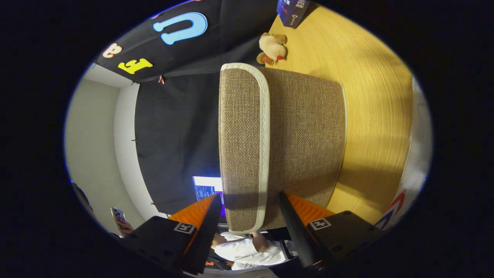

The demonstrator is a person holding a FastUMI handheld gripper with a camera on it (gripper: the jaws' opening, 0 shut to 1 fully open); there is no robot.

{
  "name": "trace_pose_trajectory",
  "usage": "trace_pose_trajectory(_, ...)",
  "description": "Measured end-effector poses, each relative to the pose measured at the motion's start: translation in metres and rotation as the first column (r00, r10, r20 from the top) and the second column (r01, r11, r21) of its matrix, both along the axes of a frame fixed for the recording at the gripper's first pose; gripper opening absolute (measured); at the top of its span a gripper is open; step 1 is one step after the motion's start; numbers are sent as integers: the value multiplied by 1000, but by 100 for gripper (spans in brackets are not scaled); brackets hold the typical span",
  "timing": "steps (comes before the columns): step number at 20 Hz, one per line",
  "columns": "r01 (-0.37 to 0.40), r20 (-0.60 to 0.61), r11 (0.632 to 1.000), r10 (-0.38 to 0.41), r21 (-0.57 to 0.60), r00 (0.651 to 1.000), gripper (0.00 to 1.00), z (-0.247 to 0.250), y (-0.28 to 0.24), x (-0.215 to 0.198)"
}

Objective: Open the storage box then place both shoes into the box .Put the left shoe in first, then the right shoe, with the right side of both shoes facing outward in a uniform manner.

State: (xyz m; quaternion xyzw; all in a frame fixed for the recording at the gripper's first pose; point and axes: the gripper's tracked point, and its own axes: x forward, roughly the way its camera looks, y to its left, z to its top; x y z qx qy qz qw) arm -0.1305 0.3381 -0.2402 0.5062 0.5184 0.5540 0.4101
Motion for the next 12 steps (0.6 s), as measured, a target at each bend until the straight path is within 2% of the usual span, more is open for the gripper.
trace_pose_trajectory(1,2,-35,1000,-2,9,999,77,1,-2,1)
trace_pose_trajectory(2,-5,-49,1000,6,16,999,74,2,-1,-2)
trace_pose_trajectory(6,-27,-45,1000,27,5,999,12,3,-4,-9)
trace_pose_trajectory(10,-28,-31,1000,28,2,999,5,22,-7,-16)
trace_pose_trajectory(12,-7,-39,999,8,44,999,5,48,-12,-16)
